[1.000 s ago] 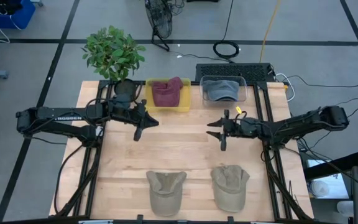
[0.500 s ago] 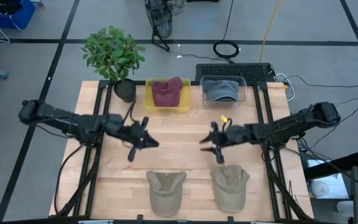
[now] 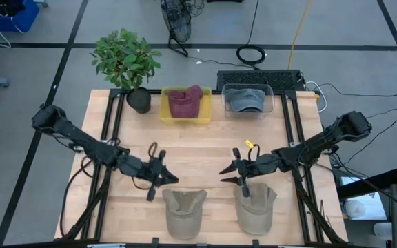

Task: Pick & Place hat
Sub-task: Put the left brown cap into the yellow bin

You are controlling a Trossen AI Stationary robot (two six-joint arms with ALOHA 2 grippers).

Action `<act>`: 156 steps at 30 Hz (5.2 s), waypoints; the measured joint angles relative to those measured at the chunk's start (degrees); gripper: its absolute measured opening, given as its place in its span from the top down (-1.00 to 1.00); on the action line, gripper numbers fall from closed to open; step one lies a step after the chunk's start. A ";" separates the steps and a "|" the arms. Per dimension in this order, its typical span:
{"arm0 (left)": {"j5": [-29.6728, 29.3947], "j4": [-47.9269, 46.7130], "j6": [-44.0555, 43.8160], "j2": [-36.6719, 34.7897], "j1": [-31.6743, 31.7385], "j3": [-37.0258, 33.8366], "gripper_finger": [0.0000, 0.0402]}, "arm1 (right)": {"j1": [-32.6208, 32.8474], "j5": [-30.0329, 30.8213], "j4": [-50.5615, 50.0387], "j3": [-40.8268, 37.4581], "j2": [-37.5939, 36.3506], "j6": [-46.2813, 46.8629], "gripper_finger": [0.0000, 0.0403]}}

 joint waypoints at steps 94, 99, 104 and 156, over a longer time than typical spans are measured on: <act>7.10 -21.90 -19.35 35.63 -8.52 22.36 0.51 | -2.66 2.93 -13.07 -1.19 0.01 1.08 0.48; 7.56 -21.92 -18.97 35.63 -7.33 22.36 0.93 | -2.64 2.93 -13.07 -1.19 0.01 1.08 0.48; 7.96 -21.95 -18.53 35.63 -5.96 22.36 0.89 | -2.66 2.93 -13.07 -1.17 0.01 1.08 0.48; 14.77 -40.79 55.57 8.94 53.00 22.34 0.93 | -21.00 3.19 0.53 -1.15 -0.01 -23.71 0.48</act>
